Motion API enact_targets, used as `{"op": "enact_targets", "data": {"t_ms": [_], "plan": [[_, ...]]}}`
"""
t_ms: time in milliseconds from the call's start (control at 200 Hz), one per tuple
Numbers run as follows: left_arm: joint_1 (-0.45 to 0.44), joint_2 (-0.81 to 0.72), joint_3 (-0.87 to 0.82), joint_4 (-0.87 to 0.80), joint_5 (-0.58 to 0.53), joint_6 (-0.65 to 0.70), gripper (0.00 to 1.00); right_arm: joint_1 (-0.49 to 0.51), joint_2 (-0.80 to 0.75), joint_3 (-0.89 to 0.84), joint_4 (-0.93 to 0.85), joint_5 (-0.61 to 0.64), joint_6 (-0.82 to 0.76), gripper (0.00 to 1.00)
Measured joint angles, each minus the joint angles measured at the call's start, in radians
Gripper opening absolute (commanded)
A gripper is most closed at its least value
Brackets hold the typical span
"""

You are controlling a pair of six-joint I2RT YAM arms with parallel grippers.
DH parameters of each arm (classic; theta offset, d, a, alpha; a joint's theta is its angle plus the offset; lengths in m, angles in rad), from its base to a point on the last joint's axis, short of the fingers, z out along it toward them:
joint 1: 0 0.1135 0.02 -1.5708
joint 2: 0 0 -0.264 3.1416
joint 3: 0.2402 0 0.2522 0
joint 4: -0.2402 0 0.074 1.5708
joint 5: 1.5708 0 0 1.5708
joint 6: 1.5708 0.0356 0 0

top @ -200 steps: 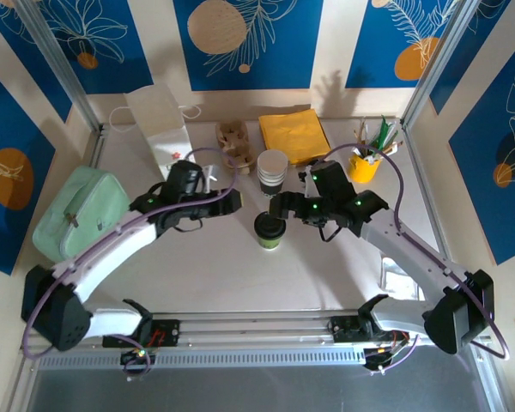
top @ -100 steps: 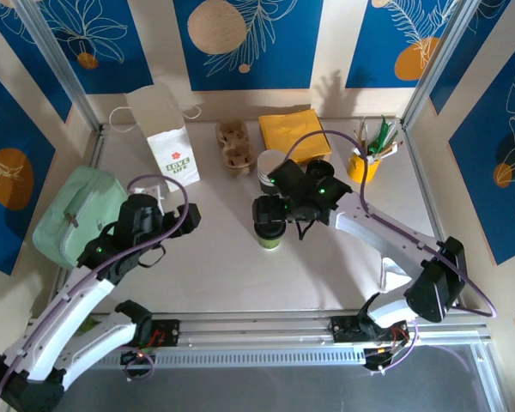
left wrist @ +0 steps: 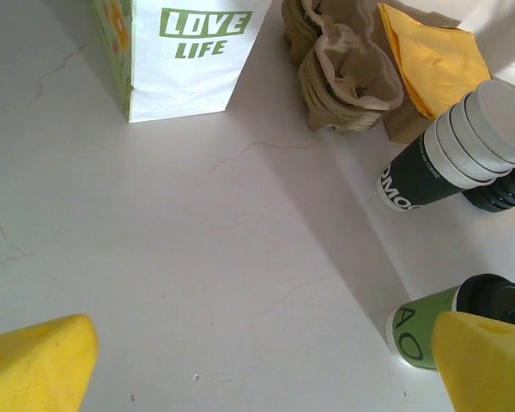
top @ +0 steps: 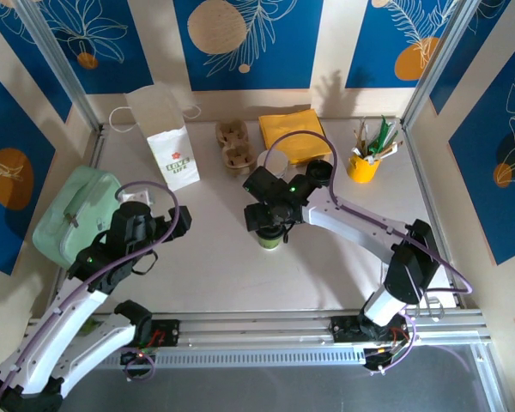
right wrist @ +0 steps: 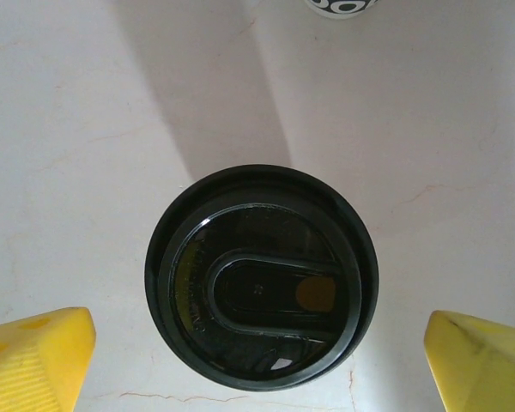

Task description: Pack the takeout coffee

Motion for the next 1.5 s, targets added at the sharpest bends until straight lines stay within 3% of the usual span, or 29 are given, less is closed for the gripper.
{"op": "enact_targets", "data": {"t_ms": [435,1411,1501], "plan": [[0.0,-0.014,-0.022,-0.002,-0.006,0.0,0.99,0.012,0.084,0.051,-0.043,0.023,0.011,0.93],[0.0,-0.013,-0.049,0.015,-0.006,-0.004,0.99,-0.003,0.111,0.051,-0.04,0.017,0.018,0.81],[0.0,-0.013,-0.05,0.018,-0.006,-0.004,0.99,-0.003,0.119,0.051,-0.04,0.016,0.017,0.75]]}}
